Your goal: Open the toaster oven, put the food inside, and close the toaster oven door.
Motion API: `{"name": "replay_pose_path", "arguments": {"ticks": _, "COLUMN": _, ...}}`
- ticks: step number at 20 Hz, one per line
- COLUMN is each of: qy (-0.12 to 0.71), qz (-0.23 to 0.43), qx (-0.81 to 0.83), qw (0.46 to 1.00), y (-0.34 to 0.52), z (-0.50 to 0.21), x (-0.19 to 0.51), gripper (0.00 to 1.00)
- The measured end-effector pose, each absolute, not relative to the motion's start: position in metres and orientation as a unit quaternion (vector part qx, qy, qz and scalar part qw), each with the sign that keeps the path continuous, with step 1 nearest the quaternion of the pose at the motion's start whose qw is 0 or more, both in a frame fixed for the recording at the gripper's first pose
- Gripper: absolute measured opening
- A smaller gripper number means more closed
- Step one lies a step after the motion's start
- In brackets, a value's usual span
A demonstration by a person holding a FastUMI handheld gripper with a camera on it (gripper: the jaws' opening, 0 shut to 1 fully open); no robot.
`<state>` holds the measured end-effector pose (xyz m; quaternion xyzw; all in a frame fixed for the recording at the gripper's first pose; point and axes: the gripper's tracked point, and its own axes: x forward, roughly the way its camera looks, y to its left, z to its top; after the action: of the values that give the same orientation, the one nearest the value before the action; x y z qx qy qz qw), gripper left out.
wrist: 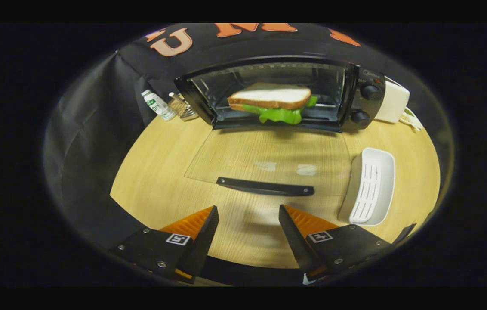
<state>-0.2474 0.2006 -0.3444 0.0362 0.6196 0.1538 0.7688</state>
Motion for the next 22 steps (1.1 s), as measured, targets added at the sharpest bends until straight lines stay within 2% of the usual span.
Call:
{"name": "replay_pose_path", "arguments": {"ticks": 4, "qy": 0.646, "qz": 0.128, "qx": 0.023, "qw": 0.752, "y": 0.201, "z": -0.374, "x": -0.258, "gripper": 0.75}}
{"name": "replay_pose_path", "arguments": {"ticks": 7, "qy": 0.656, "qz": 0.11, "qx": 0.024, "qw": 0.746, "y": 0.209, "z": -0.39, "x": -0.254, "gripper": 0.75}}
{"name": "replay_pose_path", "arguments": {"ticks": 13, "qy": 0.632, "qz": 0.087, "qx": 0.019, "qw": 0.77, "y": 0.213, "z": -0.396, "x": -0.222, "gripper": 0.74}}
{"name": "replay_pose_path", "arguments": {"ticks": 17, "qy": 0.556, "qz": 0.075, "qx": -0.006, "qw": 0.828, "y": 0.201, "z": -0.376, "x": -0.169, "gripper": 0.73}}
{"name": "replay_pose_path", "arguments": {"ticks": 22, "qy": 0.546, "qz": 0.062, "qx": 0.032, "qw": 0.835, "y": 0.205, "z": -0.363, "x": -0.128, "gripper": 0.75}}
